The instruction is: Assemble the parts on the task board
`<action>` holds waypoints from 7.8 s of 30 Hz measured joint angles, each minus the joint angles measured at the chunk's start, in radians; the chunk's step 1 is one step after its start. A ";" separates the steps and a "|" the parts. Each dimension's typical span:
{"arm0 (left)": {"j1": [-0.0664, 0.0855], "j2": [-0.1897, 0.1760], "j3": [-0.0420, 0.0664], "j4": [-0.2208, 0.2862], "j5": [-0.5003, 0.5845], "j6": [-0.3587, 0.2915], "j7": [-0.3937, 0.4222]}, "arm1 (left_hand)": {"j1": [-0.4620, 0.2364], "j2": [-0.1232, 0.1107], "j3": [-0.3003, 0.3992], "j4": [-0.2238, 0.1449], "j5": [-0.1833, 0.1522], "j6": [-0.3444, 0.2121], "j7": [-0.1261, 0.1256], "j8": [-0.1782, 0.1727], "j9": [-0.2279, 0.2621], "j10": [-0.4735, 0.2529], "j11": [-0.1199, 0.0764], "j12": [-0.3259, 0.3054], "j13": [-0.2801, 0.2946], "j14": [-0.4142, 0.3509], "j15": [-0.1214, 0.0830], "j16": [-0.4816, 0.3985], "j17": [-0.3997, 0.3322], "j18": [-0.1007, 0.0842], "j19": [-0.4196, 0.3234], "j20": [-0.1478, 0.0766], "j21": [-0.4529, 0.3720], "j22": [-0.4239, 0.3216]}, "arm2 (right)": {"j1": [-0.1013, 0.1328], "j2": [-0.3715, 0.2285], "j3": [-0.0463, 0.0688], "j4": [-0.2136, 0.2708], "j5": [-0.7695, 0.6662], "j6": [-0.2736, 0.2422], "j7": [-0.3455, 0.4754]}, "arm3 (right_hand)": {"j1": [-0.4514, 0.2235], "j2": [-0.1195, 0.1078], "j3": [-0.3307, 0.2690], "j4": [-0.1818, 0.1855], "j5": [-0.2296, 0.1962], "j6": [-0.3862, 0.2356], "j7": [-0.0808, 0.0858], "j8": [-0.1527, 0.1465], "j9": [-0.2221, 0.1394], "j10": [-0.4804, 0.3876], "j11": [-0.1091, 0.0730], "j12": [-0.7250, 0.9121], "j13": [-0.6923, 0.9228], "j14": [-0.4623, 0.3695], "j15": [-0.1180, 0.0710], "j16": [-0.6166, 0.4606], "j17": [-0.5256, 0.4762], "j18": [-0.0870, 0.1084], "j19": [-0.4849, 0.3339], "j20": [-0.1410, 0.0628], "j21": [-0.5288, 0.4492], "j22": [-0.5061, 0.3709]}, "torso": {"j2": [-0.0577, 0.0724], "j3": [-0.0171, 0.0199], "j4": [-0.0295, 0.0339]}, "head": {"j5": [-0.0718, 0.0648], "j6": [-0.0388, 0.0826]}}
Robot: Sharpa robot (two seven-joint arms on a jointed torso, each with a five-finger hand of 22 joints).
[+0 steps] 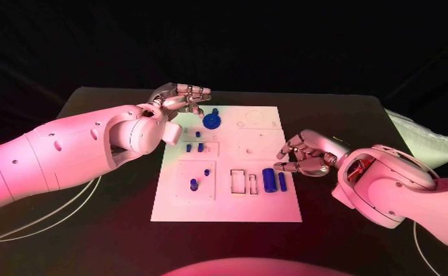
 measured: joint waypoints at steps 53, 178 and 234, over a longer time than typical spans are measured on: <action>-0.005 -0.002 -0.002 -0.001 0.000 0.001 0.000 | -0.005 0.005 0.000 0.000 0.000 -0.004 0.004 0.000 0.000 0.000 0.000 0.000 0.000 0.000 0.000 0.000 -0.001 0.000 0.000 0.000 0.000 0.000 | -0.072 0.170 -0.004 -0.092 -0.107 0.086 -0.247 | -0.002 0.032 -0.111 0.100 0.044 -0.010 -0.014 0.064 0.017 0.003 -0.004 0.015 0.055 0.000 -0.001 0.009 -0.001 0.000 0.000 0.000 0.006 0.009 | 0.001 -0.0031 -0.0015 | -0.014 -0.011; -0.008 -0.008 -0.002 -0.001 0.000 0.008 -0.004 | -0.009 0.001 0.000 0.000 0.000 -0.007 0.000 0.006 0.000 -0.007 0.000 0.004 0.000 -0.004 0.004 0.000 -0.004 0.000 0.000 0.000 0.000 0.000 | -0.104 0.181 -0.006 -0.021 -0.065 0.032 -0.146 | 0.047 0.125 -0.267 0.000 -0.112 0.065 -0.054 0.120 0.153 0.034 -0.041 -0.042 0.082 0.003 -0.026 0.009 -0.001 -0.015 0.025 -0.025 0.017 0.044 | 0.002 -0.0043 0.0126 | -0.010 -0.027; -0.009 -0.017 -0.002 0.009 0.000 0.008 -0.004 | -0.009 0.001 0.000 0.000 0.000 -0.007 0.000 0.006 0.000 -0.007 0.000 0.004 0.000 -0.004 0.004 0.000 -0.004 0.000 0.000 0.000 0.000 0.000 | -0.085 0.057 -0.007 -0.056 -0.192 0.066 -0.204 | 0.081 0.143 -0.236 0.005 -0.079 0.049 -0.031 0.016 0.123 -0.017 -0.023 -0.198 -0.032 0.003 -0.019 -0.018 -0.001 -0.014 0.017 -0.018 0.013 0.025 | 0.002 -0.0049 0.0088 | -0.029 -0.025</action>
